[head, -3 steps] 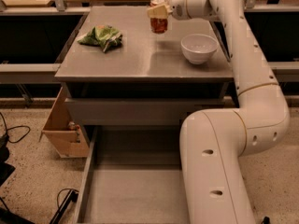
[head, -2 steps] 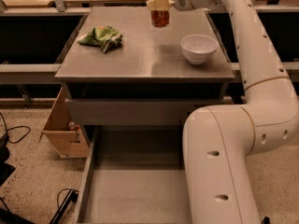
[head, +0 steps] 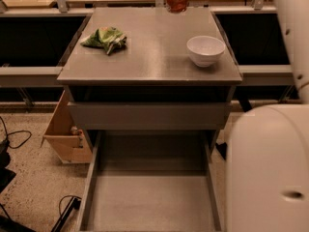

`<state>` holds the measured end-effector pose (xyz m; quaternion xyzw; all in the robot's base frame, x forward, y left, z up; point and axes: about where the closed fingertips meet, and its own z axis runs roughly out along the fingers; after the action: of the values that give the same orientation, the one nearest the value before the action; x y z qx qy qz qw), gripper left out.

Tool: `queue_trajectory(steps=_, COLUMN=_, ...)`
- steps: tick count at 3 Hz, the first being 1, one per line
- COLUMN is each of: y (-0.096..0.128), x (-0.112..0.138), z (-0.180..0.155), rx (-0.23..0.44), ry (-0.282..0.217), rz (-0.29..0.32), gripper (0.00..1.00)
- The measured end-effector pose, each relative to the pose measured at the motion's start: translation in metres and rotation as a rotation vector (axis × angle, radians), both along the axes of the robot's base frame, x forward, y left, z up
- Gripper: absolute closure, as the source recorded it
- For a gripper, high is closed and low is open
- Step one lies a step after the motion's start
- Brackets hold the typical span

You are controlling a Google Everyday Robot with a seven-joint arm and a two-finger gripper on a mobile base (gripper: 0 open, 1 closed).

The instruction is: Place coke can into middle drawer

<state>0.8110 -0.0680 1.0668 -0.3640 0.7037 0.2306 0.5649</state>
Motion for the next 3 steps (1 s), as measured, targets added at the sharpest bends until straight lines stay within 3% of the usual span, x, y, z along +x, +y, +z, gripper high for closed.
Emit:
queue_trajectory(steps=1, y=-0.031, x=-0.051, z=0.075, rx=0.080, ry=-0.102, rz=-0.082, gripper=1.00)
queue_trajectory(steps=2, y=-0.049, x=-0.115, z=0.106, rx=0.117, ry=-0.157, rz=-0.105, gripper=1.00)
queue_trajectory(steps=3, y=-0.035, x=-0.150, z=0.052, rx=0.102, ry=-0.090, rz=-0.047, gripper=1.00)
